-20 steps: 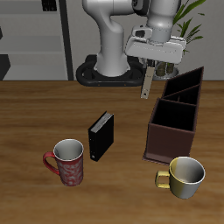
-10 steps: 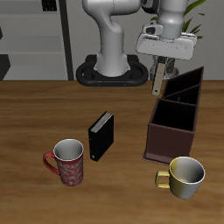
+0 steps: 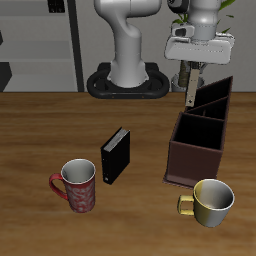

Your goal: Place the yellow book into the left desk caddy's back compartment

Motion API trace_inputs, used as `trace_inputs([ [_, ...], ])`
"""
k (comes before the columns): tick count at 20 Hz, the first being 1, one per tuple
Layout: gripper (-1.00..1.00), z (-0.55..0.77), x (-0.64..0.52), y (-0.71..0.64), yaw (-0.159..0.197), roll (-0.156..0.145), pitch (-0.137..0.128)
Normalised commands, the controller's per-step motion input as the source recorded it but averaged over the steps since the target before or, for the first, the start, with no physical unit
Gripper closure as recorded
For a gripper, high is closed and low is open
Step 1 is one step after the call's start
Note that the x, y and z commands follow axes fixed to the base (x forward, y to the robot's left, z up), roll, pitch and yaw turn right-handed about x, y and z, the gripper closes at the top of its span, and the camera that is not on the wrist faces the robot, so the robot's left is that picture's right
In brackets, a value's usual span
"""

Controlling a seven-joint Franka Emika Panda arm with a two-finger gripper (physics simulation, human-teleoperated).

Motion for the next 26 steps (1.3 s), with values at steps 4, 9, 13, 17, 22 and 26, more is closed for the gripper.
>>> trace_inputs([
  [4,1.00,-0.01,0.15,0.09,0.014,0.039,0.018],
  [9,1.00,0.05,0.07,0.09,-0.001,0.012,-0.007],
  [13,1.00,0.03,0.13,0.23,0.000,0.054,0.002],
  [17,1.00,0.00,0.13,0.14,0.008,0.037,0.006],
  [22,1.00,0.08,0.14,0.14,0.007,0.047,-0.017],
  [26,1.00,0.04,0.14,0.01,-0.024,0.010,0.009],
])
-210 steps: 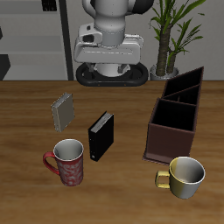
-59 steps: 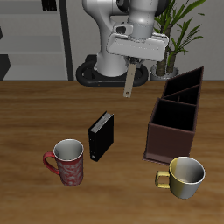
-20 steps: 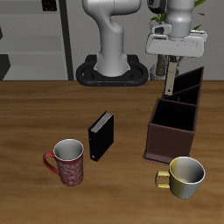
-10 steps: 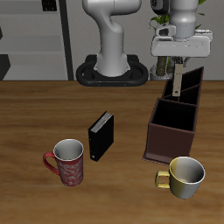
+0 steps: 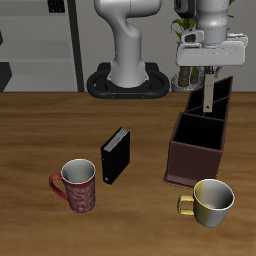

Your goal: Place the yellow book into the left desk caddy's back compartment

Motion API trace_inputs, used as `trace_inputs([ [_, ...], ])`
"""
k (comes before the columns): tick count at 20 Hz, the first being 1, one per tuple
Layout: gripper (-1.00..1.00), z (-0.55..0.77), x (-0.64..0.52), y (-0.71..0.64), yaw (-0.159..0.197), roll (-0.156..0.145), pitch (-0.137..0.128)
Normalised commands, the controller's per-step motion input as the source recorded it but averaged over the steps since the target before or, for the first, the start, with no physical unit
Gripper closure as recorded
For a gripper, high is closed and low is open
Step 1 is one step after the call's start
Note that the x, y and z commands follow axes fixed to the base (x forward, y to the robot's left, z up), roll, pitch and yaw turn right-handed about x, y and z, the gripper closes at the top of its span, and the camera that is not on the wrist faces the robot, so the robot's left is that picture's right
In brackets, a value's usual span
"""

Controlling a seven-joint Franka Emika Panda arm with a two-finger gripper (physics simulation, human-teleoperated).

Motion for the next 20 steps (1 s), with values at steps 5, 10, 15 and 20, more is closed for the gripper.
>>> trace_inputs([
  [5,1.00,0.03,0.07,0.04,0.001,0.011,-0.006],
  [10,1.00,-0.05,0.08,0.11,-0.024,0.033,0.025],
  [15,1.00,-0.02,0.04,0.22,-0.010,0.049,-0.012],
  [20,1.00,-0.04,0.01,-0.04,-0.023,0.003,0.012],
])
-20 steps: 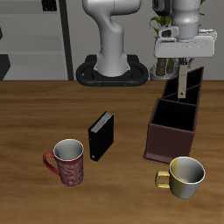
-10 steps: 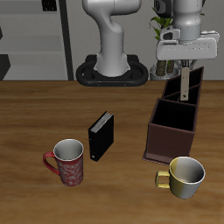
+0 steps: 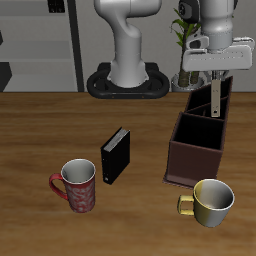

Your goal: Place the yellow book into the left desk caddy's back compartment

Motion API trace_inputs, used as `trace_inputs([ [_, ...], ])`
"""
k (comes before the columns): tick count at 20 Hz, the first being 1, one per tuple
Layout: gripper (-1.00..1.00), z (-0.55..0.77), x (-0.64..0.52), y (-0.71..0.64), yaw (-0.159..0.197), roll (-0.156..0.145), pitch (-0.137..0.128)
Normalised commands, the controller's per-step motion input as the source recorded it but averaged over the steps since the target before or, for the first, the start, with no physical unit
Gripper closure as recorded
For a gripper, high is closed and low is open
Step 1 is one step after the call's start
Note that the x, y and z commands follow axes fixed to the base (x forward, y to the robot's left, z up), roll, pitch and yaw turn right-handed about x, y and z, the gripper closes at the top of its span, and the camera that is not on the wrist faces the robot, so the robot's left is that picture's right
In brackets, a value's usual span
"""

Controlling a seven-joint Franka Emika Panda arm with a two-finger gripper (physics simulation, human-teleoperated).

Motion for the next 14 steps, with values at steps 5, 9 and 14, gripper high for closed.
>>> trace_inputs([
  [5,1.00,-0.08,0.05,-0.09,-0.003,-0.011,0.011],
  [9,1.00,-0.11,0.02,-0.12,-0.025,-0.018,0.019],
  [14,1.00,-0.13,0.08,-0.03,-0.002,0.004,0.021],
])
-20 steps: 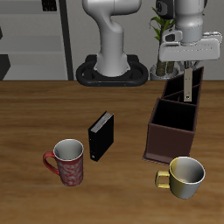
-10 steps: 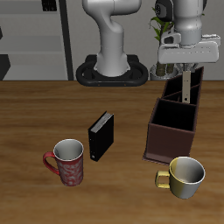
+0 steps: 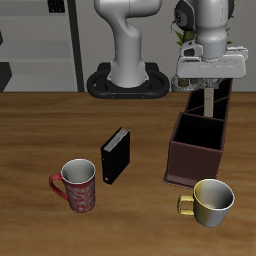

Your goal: Place the yellow book into the left desk caddy's back compartment

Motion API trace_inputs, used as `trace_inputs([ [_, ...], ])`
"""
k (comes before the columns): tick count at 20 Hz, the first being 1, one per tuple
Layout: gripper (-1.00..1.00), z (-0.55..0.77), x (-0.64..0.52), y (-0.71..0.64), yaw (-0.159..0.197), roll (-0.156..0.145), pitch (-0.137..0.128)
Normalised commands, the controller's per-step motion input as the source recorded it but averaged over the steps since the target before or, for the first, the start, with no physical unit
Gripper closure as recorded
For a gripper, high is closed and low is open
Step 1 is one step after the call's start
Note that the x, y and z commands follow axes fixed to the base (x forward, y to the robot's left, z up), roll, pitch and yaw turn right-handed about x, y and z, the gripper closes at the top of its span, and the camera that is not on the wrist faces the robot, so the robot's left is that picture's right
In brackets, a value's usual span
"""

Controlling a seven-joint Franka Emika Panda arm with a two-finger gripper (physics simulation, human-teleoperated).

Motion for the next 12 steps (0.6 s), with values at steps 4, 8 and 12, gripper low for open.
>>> trace_inputs([
  [4,1.00,-0.11,0.10,0.00,-0.013,0.012,0.025],
  [8,1.00,-0.04,0.05,0.03,-0.017,0.006,0.014],
  [12,1.00,-0.04,0.11,0.23,-0.023,0.058,0.006],
])
